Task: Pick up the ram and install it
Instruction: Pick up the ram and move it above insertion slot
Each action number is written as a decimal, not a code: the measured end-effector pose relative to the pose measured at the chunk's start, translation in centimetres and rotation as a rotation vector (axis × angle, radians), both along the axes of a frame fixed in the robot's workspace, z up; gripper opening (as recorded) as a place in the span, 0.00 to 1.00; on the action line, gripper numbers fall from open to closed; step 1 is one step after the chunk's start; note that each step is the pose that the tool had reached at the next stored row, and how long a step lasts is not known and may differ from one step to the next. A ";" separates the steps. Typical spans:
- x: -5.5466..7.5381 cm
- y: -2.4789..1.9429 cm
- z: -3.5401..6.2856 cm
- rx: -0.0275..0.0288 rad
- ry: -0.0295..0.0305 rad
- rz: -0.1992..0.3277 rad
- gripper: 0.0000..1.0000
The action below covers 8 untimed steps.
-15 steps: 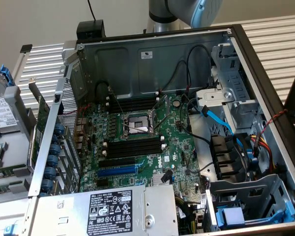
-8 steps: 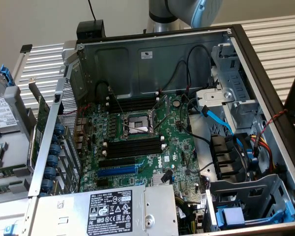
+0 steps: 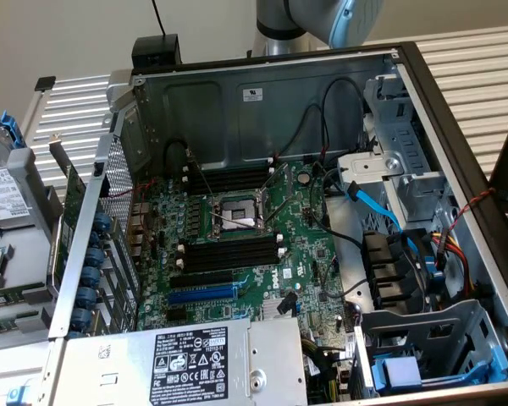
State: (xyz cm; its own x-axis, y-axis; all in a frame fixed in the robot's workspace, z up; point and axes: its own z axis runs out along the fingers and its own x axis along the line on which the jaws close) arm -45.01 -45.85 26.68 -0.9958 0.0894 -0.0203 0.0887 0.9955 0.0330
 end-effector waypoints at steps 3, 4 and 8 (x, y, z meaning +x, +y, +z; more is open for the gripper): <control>0.0 0.00 -0.02 0.0003 0.0002 0.000 0.11; 0.0 0.00 -0.02 0.0004 0.0002 0.000 0.11; 0.0 0.27 -0.11 0.0003 0.0001 0.001 0.11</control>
State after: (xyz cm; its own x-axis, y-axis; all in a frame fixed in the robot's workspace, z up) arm -45.00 -45.58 26.57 -0.9958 0.0889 -0.0201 0.0881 0.9955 0.0333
